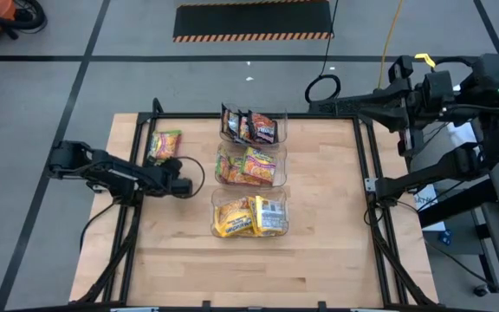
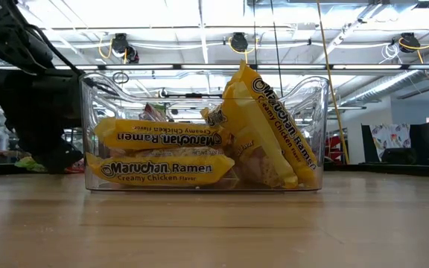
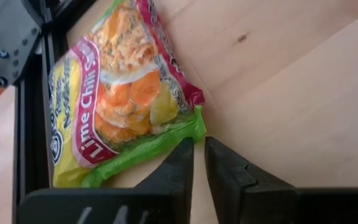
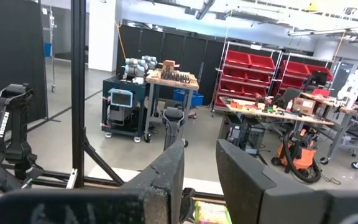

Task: Sort Maruchan noodles
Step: Put the green noodle pack into the center transparent bin

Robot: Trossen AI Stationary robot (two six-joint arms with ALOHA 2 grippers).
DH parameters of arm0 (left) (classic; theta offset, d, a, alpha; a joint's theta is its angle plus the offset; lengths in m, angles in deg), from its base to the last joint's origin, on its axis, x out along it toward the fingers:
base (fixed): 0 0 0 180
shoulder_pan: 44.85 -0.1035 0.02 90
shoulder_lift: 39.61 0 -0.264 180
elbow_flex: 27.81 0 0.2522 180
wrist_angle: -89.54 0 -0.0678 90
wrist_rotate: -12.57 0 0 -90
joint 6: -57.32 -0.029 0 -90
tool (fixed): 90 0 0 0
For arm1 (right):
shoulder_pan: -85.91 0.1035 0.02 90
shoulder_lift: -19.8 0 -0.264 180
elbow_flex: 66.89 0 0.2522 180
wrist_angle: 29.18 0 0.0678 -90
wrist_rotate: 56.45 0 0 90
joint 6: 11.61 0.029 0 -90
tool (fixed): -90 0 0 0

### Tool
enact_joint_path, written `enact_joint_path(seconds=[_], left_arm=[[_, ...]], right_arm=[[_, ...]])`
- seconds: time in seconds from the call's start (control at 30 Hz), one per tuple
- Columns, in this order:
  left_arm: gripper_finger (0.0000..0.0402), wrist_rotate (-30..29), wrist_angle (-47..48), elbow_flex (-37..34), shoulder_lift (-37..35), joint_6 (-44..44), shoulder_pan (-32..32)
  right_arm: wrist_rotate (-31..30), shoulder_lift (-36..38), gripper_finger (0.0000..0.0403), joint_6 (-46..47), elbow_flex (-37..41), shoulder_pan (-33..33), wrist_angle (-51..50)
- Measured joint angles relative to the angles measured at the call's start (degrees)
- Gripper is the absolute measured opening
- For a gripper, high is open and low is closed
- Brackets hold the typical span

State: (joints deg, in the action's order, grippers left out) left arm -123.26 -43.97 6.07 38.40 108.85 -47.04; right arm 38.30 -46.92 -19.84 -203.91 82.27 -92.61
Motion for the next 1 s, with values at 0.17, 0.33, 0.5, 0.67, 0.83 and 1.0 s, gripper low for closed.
enact_joint_path(seconds=[0.17, 0.33, 0.5, 0.67, 0.83, 1.0], left_arm=[[0.0007, 2.51, -0.04, 0.0, 0.0, 0.26, -2.42], [0.0004, 4.93, -0.8, 0.04, -0.09, 1.34, -3.43], [0.0002, 6.71, -1.86, 0.6, -0.11, 2.74, -1.91], [0.0002, 10.07, -1.98, 3.13, -0.49, 2.4, -0.18], [0.0001, 8.6, -2.67, 6.64, -0.46, -3.58, -0.4], [0.0001, 2.7, -2.89, 7.65, -0.46, -7.12, -3.35]], right_arm=[[0.01, 0.04, 0.0091, 0.02, 0.0, -0.01, 0.62], [0.0, 0.09, 0.0091, 0.03, 0.0, 0.0, 1.42], [0.0, 0.29, 0.0091, 0.04, 0.0, 0.0, 1.45], [0.0, 0.62, 0.0091, 0.04, 0.0, 0.0, 1.42], [0.0, 0.94, 0.0091, 0.04, 0.0, 0.0, 1.42], [0.0, 1.22, 0.0091, 0.04, 0.0, 0.0, 1.4]])
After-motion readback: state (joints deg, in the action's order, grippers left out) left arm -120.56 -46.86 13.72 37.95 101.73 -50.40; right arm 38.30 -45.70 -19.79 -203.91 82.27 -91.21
